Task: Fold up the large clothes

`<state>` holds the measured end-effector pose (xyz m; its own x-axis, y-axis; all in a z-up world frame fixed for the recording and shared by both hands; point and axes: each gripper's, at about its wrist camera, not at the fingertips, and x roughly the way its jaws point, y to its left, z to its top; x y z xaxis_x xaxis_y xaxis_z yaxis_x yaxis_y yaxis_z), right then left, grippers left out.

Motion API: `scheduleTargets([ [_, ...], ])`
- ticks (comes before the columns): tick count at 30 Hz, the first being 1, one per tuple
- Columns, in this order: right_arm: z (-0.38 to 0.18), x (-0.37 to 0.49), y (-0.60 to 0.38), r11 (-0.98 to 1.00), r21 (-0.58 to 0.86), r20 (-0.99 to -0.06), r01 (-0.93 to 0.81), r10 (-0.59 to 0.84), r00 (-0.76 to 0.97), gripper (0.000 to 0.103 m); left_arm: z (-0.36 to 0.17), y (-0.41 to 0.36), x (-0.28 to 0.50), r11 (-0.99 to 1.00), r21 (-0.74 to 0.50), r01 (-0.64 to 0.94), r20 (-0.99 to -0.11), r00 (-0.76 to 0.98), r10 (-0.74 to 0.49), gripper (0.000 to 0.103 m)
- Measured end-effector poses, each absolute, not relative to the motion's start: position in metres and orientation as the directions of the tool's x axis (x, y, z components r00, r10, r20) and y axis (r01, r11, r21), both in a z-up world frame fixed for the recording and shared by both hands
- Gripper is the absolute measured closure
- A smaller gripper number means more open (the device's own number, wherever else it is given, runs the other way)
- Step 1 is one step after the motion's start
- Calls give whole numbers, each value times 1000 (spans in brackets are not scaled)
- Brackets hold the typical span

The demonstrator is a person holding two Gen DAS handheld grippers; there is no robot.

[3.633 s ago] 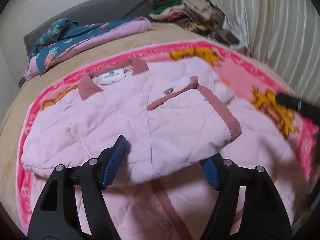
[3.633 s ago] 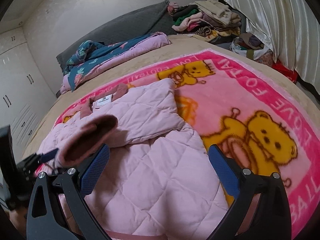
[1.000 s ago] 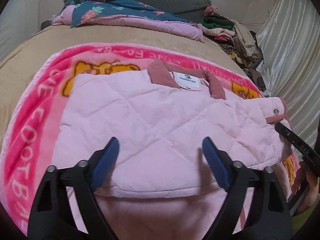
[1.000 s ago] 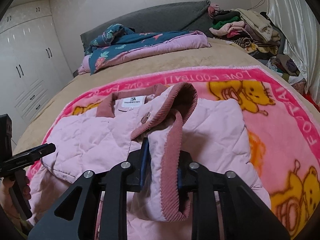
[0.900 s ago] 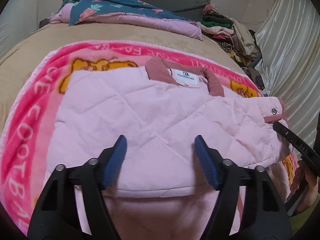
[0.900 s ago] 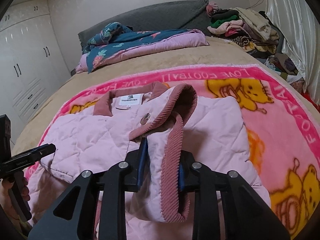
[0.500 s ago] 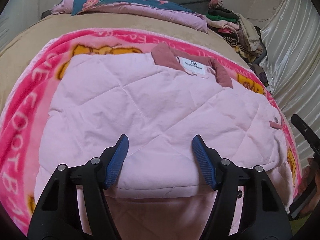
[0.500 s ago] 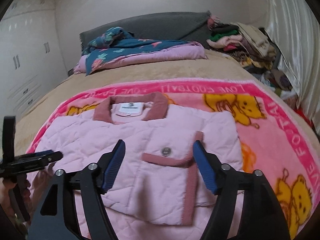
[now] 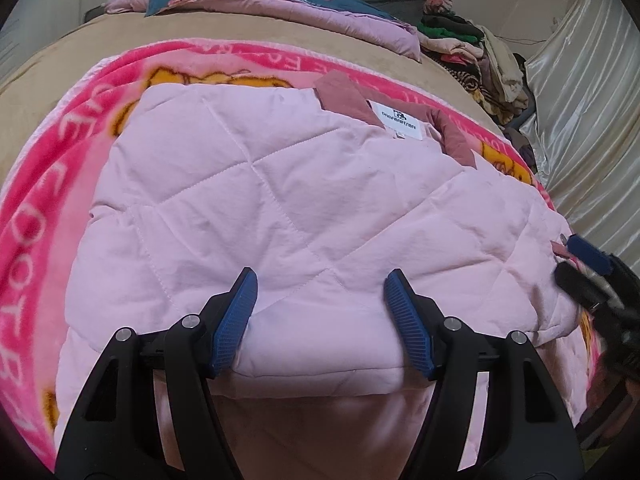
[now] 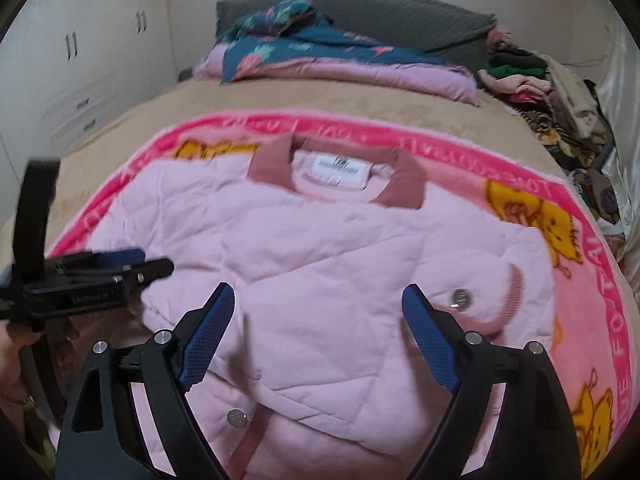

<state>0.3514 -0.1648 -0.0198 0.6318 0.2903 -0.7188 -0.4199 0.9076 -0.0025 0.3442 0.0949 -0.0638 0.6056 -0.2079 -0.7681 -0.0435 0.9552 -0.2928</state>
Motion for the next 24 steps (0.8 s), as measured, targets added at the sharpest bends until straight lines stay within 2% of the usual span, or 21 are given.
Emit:
scheduleTargets([
  [5, -61, 365, -151, 894, -32, -819, -448, 234, 525, 10, -67, 93, 344, 961, -272, -45, -770, 610, -189, 43],
  [16, -81, 372, -149, 905, -31, -810, -424, 226, 542, 7, -61, 88, 342, 965, -260, -44, -769, 613, -180, 44],
  [20, -79, 370, -152, 911, -17, -798, -413, 236, 554, 7, -55, 87, 337, 963, -265, -54, -767, 617, -177, 37],
  [24, -76, 361, -155, 923, -10, -781, -384, 232, 580, 7, -49, 81, 326, 965, -254, -60, -765, 624, -162, 26],
])
